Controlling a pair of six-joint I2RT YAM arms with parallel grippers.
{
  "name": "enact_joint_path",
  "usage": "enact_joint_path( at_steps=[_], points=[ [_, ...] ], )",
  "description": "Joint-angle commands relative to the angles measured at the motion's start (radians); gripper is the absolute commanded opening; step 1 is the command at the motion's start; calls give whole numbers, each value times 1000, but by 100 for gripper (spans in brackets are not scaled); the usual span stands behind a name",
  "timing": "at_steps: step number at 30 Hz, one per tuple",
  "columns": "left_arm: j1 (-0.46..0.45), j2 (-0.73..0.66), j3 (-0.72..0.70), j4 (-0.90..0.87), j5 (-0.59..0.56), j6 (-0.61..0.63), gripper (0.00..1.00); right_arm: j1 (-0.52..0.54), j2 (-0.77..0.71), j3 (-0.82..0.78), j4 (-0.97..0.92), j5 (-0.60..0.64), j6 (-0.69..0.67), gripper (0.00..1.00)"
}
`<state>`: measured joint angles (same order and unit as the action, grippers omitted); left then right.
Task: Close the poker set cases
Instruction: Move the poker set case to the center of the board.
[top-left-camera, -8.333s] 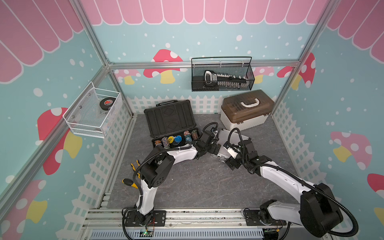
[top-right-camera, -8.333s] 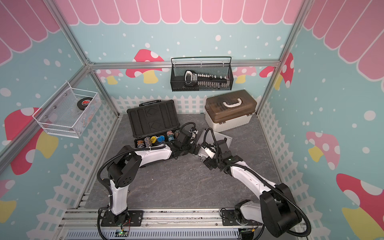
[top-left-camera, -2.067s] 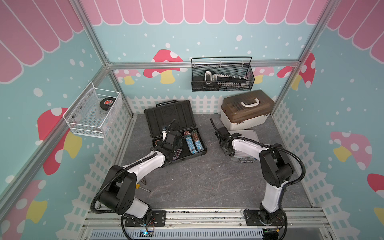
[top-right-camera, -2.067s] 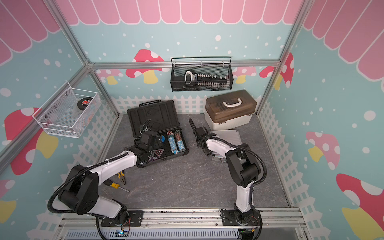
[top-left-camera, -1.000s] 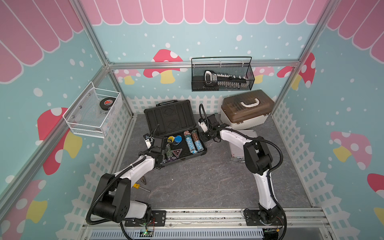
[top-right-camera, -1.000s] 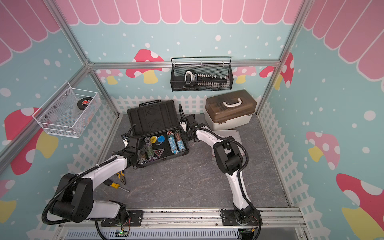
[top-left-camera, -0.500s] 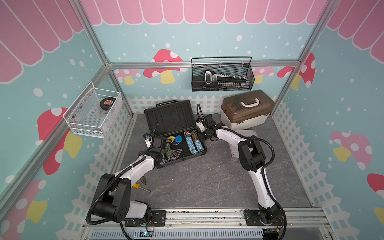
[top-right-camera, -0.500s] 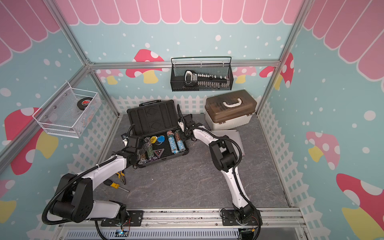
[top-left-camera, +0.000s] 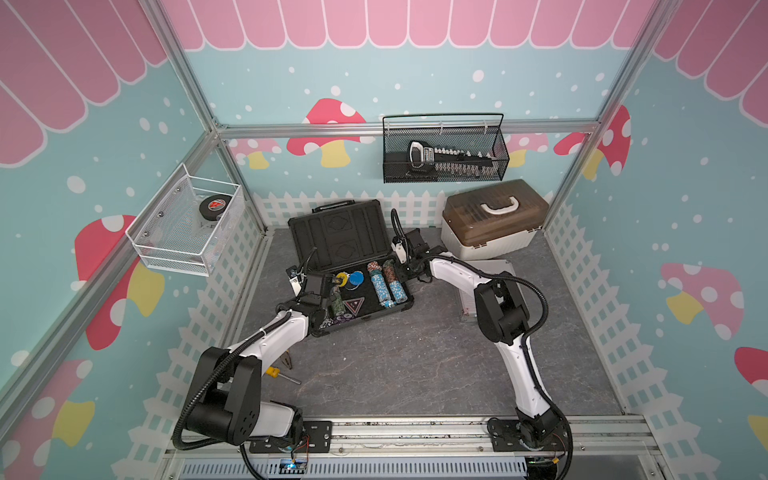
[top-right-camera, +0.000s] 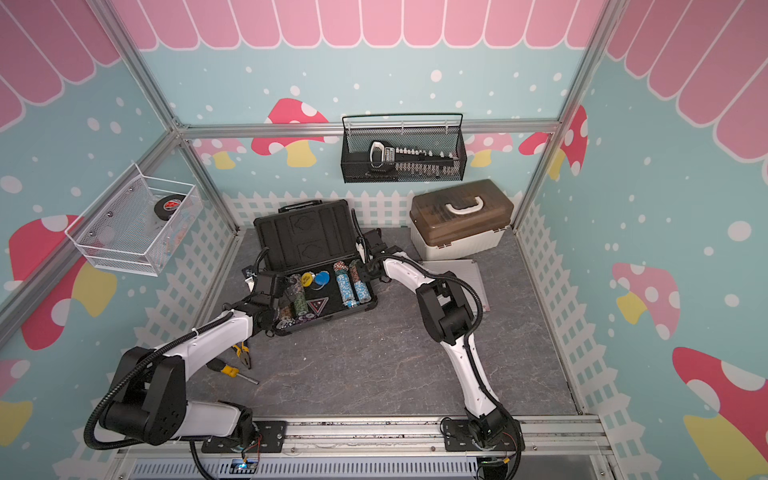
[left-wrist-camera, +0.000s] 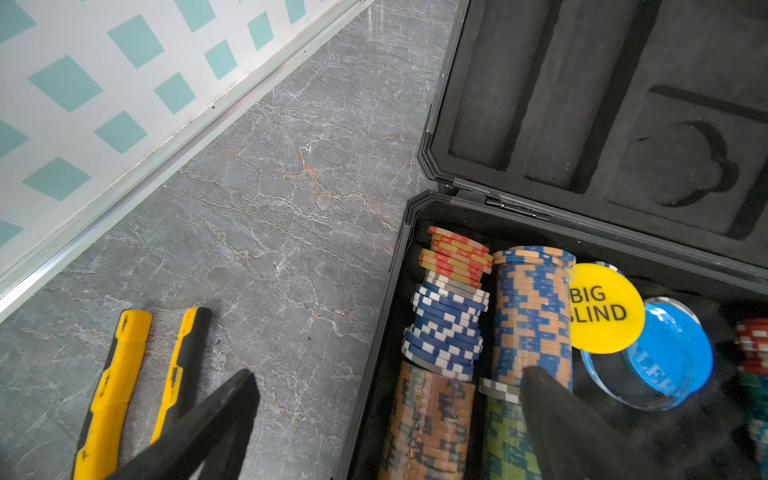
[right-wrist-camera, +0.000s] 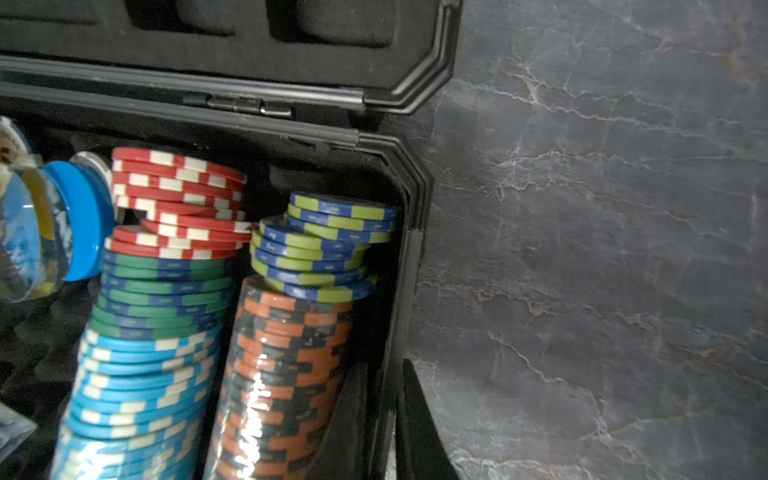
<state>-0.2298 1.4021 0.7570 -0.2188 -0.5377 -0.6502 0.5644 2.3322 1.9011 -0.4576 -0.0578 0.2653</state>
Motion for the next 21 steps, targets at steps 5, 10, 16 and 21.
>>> enact_joint_path(
  at_steps=[5, 10, 16, 21],
  points=[
    [5, -9, -15, 16, 12, 1, 99, -18, -59, -149, -56, 123, -86, 0],
    [6, -6, -14, 16, 18, 3, 99, -26, -119, -259, -46, 177, -71, 0],
    [6, -4, -15, 17, 24, 0, 99, -50, -198, -414, 4, 202, -39, 0],
    [6, 0, -13, 22, 38, 0, 99, -57, -250, -507, 10, 210, -26, 0]
  ],
)
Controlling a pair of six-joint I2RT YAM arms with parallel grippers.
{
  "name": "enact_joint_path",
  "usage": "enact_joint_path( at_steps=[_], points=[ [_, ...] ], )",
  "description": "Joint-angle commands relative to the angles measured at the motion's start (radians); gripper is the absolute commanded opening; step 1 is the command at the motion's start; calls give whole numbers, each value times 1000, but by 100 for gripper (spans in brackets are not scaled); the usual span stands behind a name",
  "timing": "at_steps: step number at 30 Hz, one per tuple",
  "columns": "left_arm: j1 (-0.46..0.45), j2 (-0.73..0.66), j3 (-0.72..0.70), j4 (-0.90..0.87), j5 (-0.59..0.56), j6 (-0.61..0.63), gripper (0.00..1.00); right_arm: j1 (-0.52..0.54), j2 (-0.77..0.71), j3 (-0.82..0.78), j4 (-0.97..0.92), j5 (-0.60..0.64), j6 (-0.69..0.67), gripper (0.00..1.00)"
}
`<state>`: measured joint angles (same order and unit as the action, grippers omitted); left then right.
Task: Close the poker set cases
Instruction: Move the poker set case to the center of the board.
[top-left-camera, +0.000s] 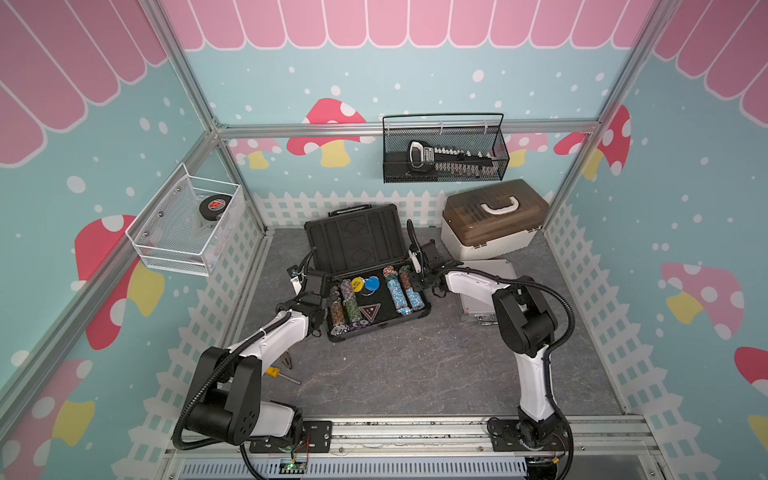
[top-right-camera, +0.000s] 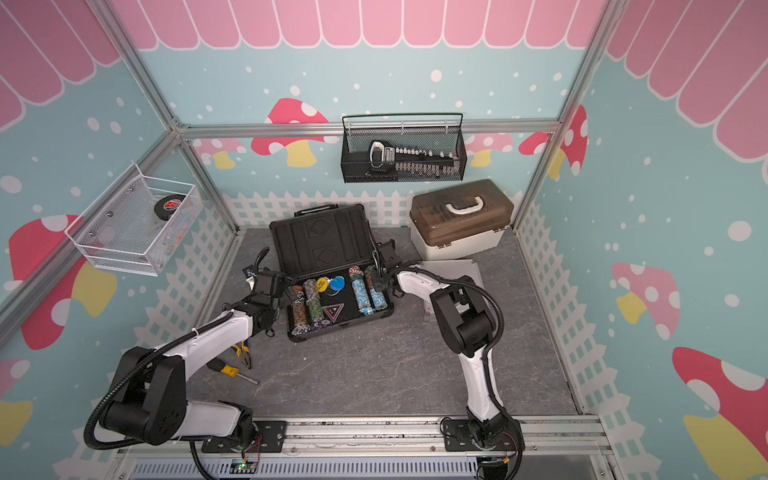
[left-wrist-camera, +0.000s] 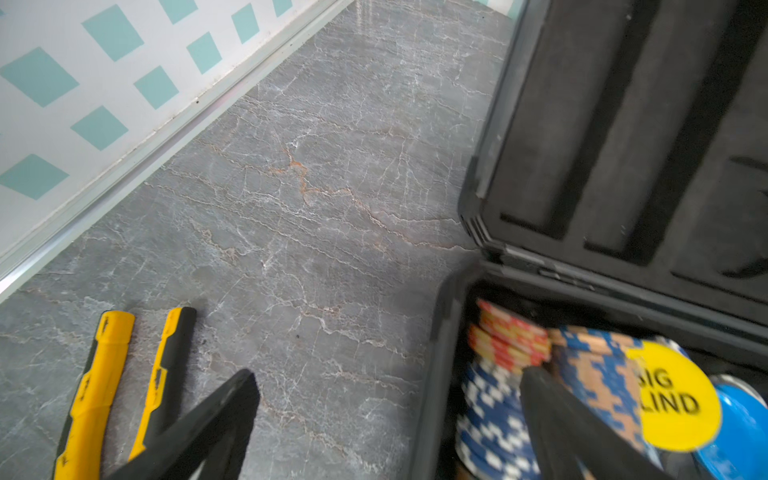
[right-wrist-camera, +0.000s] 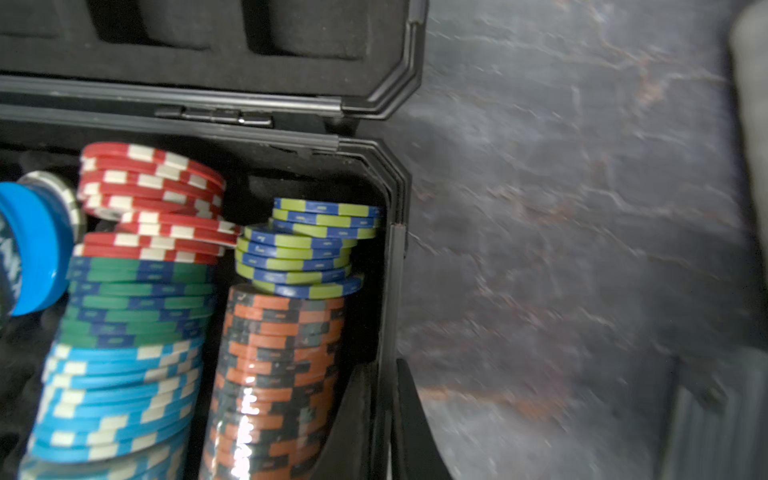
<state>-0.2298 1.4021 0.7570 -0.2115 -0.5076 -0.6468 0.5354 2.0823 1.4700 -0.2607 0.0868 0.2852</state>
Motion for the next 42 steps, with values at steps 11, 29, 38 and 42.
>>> enact_joint_path(
  at_steps=[11, 29, 38, 42],
  points=[
    [6, 18, -15, 28, 24, -1, 99, -28, -174, -330, -153, 69, 32, 0],
    [-6, 5, -18, 61, 44, 7, 99, -20, -330, -371, -180, 94, 93, 33],
    [-14, 8, -18, 68, 61, 25, 99, -21, -376, -217, -246, 128, 15, 35],
    [-19, 11, -26, 108, 93, 46, 99, -33, -369, -140, -247, 142, -31, 37]
  ],
)
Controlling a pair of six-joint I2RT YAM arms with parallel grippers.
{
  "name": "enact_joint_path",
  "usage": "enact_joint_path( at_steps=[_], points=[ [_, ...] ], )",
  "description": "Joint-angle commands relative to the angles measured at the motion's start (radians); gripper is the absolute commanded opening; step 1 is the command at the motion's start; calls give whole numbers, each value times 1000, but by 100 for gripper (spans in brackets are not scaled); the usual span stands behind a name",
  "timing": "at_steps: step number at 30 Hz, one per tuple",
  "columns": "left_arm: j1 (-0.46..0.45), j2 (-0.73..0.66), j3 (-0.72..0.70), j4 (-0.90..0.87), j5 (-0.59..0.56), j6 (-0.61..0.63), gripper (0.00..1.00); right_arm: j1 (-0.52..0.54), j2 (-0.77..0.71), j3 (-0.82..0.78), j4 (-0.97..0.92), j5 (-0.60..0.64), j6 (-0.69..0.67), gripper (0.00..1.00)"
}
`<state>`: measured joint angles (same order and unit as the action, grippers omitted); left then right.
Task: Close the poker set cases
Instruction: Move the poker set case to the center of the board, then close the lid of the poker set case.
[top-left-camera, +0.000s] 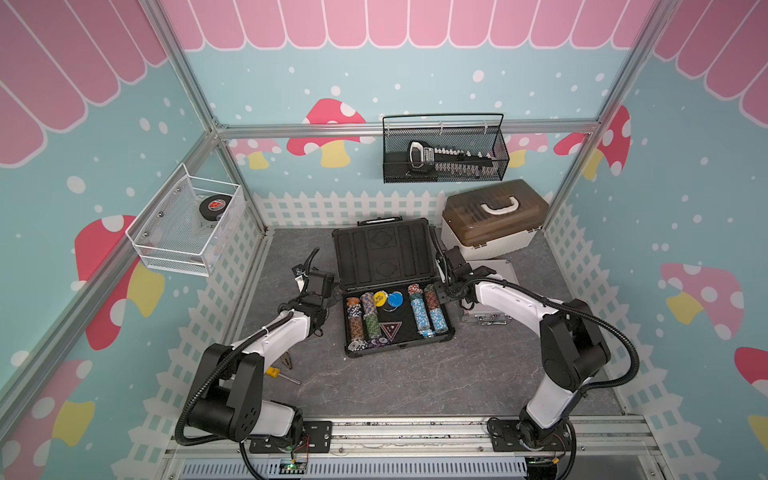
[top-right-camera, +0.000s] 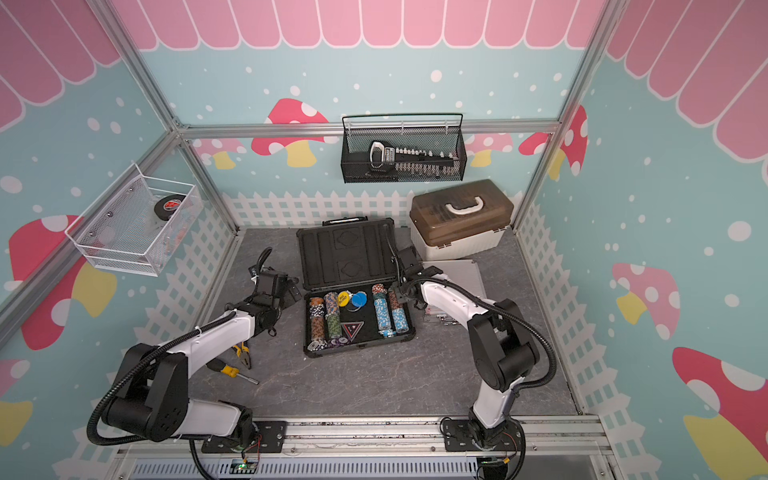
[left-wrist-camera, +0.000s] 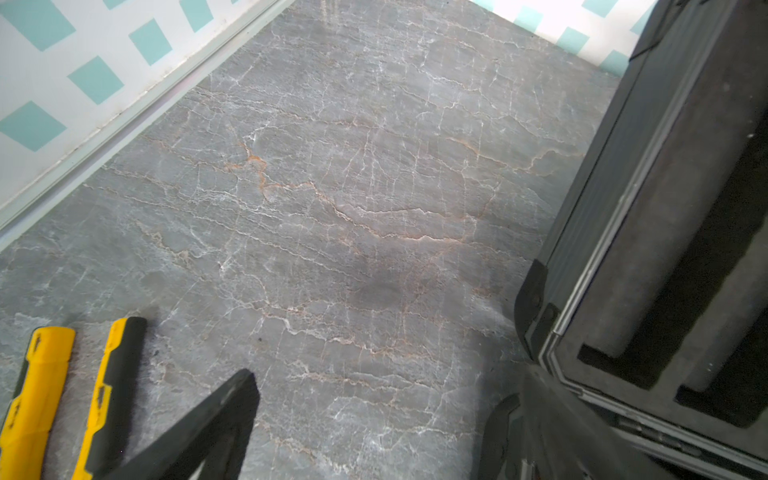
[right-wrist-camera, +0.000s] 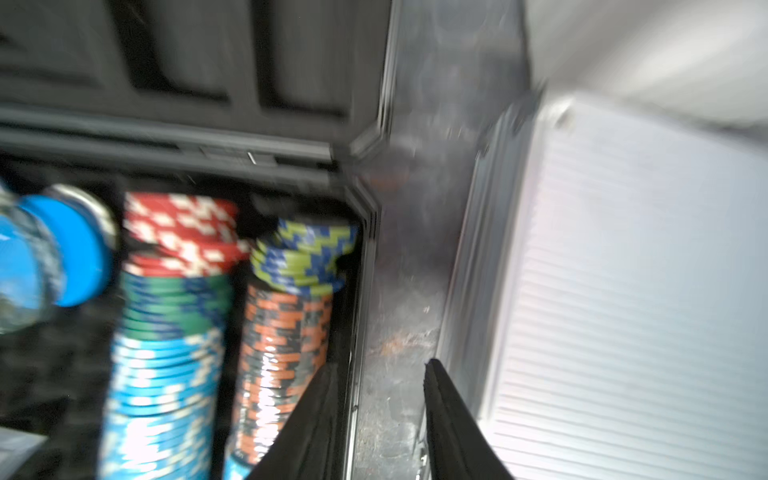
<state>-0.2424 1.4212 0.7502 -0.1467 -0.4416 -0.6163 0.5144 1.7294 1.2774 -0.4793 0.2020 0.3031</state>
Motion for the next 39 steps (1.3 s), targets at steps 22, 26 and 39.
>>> enact_joint_path(
  at_steps=[22, 26, 39],
  points=[
    [-60, -81, -108, 207, 245, 105, 99, -86, 396, 549, 167, -103, -128, 58],
    [-66, -108, -124, 211, 254, 107, 99, -94, 453, 622, 172, -93, -128, 58],
    [-106, -182, -122, 108, 235, 143, 99, -116, 603, 815, 154, -118, -124, 53]
  ],
)
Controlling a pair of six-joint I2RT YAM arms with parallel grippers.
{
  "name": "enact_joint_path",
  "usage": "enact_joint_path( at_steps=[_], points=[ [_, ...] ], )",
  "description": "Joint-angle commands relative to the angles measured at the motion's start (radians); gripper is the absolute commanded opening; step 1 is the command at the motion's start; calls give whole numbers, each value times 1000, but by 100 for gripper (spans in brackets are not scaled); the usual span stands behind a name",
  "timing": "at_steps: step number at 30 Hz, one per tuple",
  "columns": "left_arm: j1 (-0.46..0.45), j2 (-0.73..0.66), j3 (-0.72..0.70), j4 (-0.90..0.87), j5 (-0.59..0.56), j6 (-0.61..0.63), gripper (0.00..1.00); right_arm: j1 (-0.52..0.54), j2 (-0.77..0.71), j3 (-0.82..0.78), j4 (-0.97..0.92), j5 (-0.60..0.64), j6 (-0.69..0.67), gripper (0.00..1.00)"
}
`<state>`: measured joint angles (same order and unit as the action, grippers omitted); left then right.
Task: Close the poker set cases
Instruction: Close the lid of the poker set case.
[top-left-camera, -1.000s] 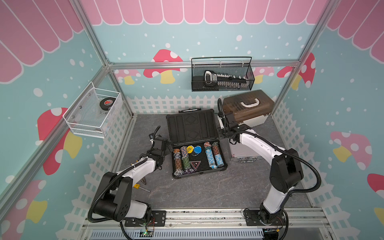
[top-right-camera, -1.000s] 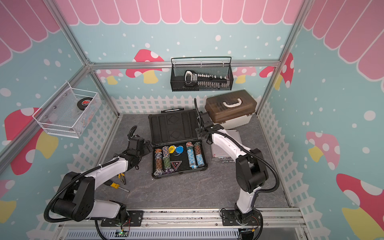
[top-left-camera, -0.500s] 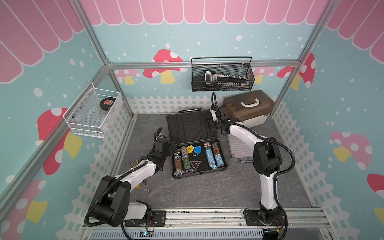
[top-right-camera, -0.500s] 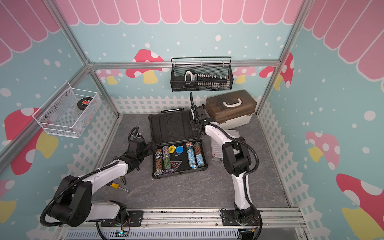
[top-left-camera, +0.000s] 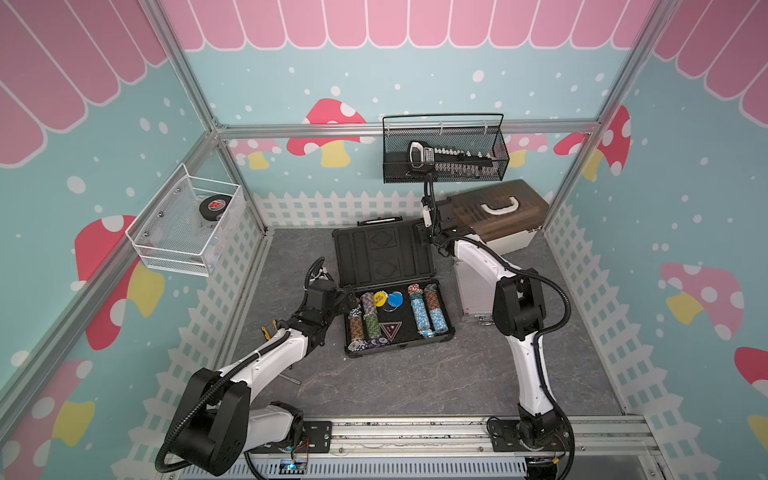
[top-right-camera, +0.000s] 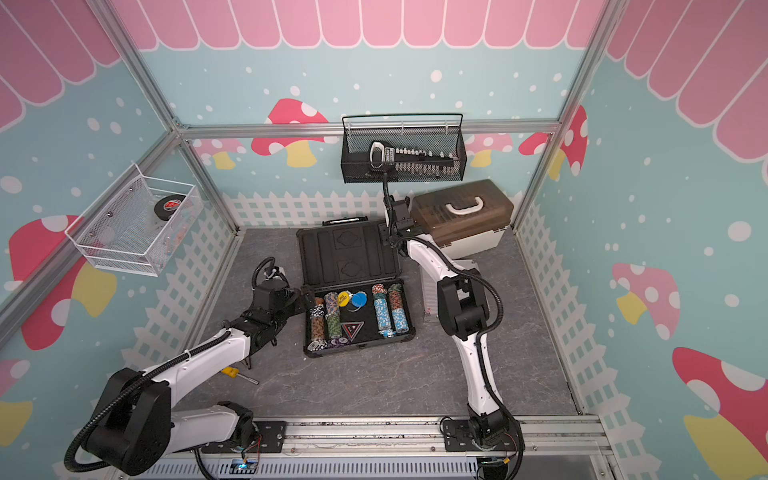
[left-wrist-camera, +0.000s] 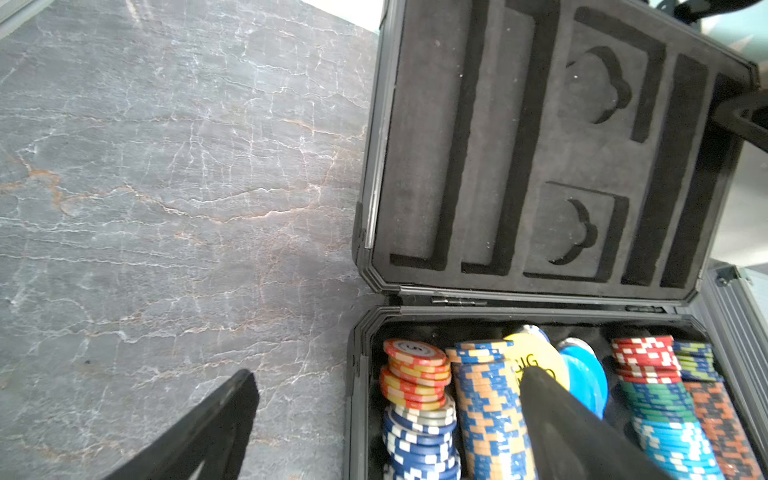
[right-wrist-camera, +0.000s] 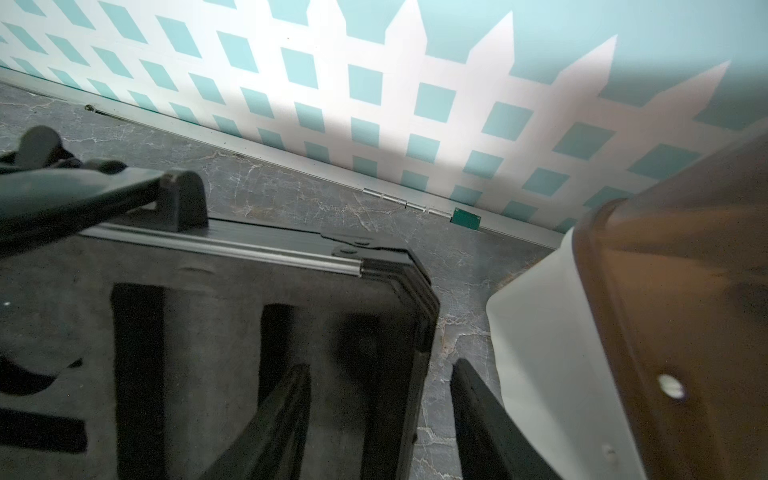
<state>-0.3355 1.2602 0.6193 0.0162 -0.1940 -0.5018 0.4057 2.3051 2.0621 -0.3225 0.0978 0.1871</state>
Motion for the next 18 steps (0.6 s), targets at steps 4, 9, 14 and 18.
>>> enact_joint_path(
  at_steps=[4, 9, 14, 18],
  points=[
    [-41, -46, 24, -109, -7, 66, 99, -10, 37, 30, 1, -12, -12, 45],
    [-83, -78, 40, -183, 11, 124, 99, -12, 37, 28, 9, -22, -25, 28],
    [-154, -107, 43, -245, 35, 148, 99, -11, 15, 13, 14, -33, -40, 11],
    [-222, -111, 45, -297, 30, 149, 99, -11, -17, -36, 31, -48, -39, 5]
  ],
)
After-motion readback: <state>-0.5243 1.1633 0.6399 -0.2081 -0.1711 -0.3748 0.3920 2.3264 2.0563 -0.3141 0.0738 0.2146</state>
